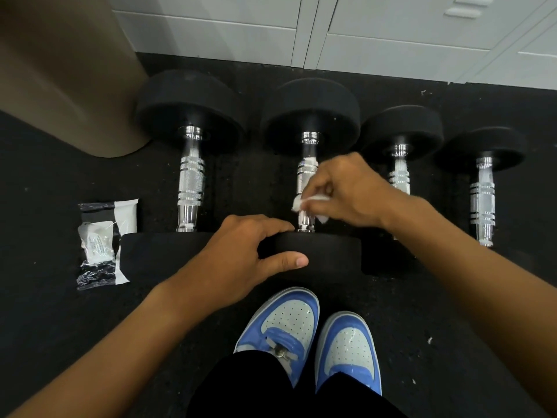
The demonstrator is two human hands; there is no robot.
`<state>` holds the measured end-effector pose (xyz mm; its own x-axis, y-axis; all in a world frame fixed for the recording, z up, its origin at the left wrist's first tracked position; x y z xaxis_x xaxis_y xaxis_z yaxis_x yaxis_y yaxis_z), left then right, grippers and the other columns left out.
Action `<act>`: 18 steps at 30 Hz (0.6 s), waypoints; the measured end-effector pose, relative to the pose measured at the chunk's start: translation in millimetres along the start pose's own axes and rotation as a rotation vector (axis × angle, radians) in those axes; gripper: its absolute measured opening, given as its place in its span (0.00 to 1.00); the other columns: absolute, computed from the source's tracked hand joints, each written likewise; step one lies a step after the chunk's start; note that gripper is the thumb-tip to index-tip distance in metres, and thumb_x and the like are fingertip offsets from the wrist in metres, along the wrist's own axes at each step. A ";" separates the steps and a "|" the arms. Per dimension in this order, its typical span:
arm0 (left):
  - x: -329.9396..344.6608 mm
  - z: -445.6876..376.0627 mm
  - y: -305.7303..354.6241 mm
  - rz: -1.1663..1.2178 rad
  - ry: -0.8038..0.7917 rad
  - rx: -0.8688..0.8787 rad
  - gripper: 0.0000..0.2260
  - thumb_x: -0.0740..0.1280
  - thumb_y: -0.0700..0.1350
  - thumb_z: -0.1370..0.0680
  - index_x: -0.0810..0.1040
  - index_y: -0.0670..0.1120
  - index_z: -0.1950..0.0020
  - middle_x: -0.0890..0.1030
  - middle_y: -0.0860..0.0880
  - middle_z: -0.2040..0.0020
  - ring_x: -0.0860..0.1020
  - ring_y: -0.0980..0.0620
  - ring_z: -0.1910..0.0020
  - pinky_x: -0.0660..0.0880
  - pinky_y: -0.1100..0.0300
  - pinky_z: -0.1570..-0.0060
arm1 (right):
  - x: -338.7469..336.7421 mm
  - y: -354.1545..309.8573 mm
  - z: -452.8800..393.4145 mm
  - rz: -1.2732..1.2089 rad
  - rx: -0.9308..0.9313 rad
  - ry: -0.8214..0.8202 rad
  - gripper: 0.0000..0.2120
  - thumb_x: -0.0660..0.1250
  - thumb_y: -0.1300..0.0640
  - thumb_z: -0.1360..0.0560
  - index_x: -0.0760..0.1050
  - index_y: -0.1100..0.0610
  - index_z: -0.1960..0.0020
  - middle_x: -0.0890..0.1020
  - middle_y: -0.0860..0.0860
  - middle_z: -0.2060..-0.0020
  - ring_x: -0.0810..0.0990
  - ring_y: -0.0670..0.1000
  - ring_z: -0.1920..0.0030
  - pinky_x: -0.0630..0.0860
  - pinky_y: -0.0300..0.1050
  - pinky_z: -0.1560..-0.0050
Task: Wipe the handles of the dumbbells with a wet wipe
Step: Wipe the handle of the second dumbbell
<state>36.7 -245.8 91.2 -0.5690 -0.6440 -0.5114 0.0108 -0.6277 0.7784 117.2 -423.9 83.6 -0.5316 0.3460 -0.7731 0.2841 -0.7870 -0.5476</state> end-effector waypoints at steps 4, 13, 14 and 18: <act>0.0 -0.4 0.3 0.006 -0.001 0.004 0.25 0.63 0.66 0.32 0.80 0.53 0.42 0.81 0.54 0.49 0.77 0.61 0.49 0.74 0.66 0.49 | -3.5 2.9 -17.9 0.055 0.019 0.092 0.05 0.71 0.54 0.29 0.83 0.55 0.57 0.77 0.48 0.63 0.74 0.44 0.61 0.68 0.30 0.59; 1.1 -0.5 -1.0 0.009 0.003 0.000 0.26 0.63 0.66 0.32 0.78 0.54 0.40 0.81 0.55 0.47 0.76 0.61 0.47 0.74 0.64 0.46 | -12.3 7.4 -19.3 0.051 0.093 0.143 0.06 0.71 0.56 0.29 0.84 0.57 0.54 0.82 0.51 0.58 0.77 0.47 0.55 0.70 0.35 0.54; 0.9 -0.5 -0.9 0.010 0.002 0.002 0.26 0.63 0.66 0.32 0.79 0.54 0.40 0.81 0.55 0.48 0.77 0.61 0.48 0.74 0.64 0.46 | -10.0 5.2 -18.8 0.059 0.080 0.131 0.06 0.71 0.57 0.29 0.84 0.57 0.54 0.81 0.50 0.59 0.76 0.46 0.56 0.70 0.36 0.54; 0.3 0.0 -2.2 0.026 0.000 0.000 0.26 0.63 0.66 0.32 0.79 0.54 0.41 0.81 0.55 0.48 0.77 0.61 0.48 0.74 0.66 0.47 | -0.9 6.7 3.5 -0.037 0.110 0.107 0.02 0.73 0.59 0.32 0.83 0.56 0.60 0.82 0.51 0.66 0.76 0.43 0.67 0.69 0.29 0.63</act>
<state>36.5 -244.6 89.4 -0.5682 -0.6601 -0.4914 0.0252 -0.6108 0.7914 116.8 -431.3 81.8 -0.4505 0.4238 -0.7857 0.1733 -0.8219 -0.5427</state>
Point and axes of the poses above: each hand's wrist, its own z-axis away from the middle knuckle, its own x-axis out of the palm, y = z × x, the point moved 2 cm from there along -z, towards the middle knuckle
